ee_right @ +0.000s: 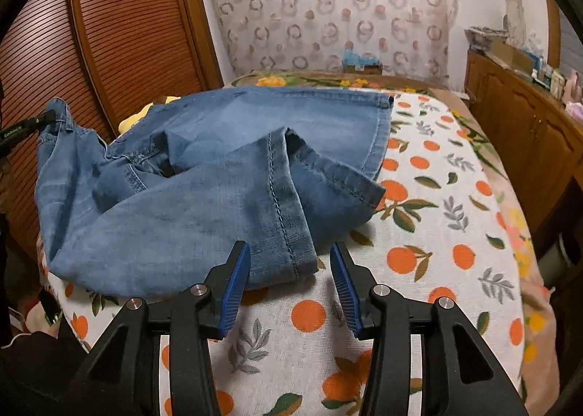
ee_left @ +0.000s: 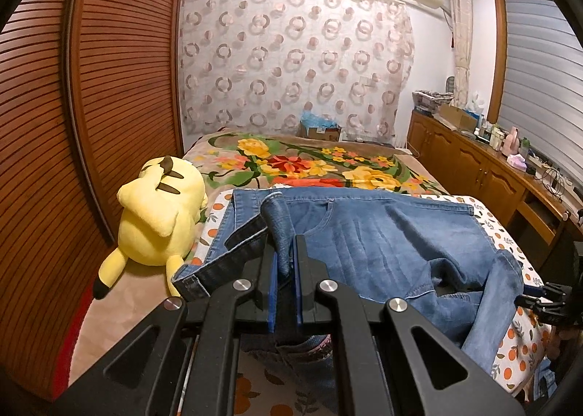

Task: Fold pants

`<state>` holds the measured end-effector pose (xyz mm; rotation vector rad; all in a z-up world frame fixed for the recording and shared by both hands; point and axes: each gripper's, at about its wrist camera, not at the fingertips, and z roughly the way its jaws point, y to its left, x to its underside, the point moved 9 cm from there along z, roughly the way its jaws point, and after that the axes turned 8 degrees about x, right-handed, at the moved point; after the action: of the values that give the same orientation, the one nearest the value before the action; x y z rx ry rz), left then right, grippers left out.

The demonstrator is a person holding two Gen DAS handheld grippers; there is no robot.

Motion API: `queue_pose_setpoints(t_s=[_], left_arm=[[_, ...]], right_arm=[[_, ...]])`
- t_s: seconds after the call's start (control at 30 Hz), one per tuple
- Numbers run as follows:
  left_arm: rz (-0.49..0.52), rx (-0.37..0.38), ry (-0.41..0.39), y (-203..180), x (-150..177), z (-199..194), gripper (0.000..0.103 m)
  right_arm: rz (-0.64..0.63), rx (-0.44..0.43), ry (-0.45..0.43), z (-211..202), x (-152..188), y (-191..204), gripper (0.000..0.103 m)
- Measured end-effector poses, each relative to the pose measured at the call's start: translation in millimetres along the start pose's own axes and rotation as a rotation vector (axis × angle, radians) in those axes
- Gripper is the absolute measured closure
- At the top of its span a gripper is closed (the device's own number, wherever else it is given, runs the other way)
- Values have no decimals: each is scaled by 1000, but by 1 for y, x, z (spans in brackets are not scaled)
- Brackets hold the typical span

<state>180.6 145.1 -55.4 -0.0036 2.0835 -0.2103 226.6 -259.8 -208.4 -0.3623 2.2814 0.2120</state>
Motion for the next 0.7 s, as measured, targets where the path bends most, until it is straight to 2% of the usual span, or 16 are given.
queue_pose_setpoints(t_s=[0.03, 0.1, 0.17, 0.3, 0.7], left_arm=[[1, -1, 0, 0, 0, 0, 95], [0, -9, -12, 0, -2, -1, 95], [-5, -24, -29, 0, -7, -1, 95], [-19, -25, -61, 0, -23, -2, 95], [-46, -46, -100, 23, -73, 14, 95]], right_arm=[[3, -4, 7, -3, 3, 3, 56], [2, -21, 29, 2, 7, 4, 83], [-3, -35, 33, 3, 7, 5, 96], [14, -55, -31, -14, -8, -1, 98], [59, 50, -282, -89, -89, -53, 99]])
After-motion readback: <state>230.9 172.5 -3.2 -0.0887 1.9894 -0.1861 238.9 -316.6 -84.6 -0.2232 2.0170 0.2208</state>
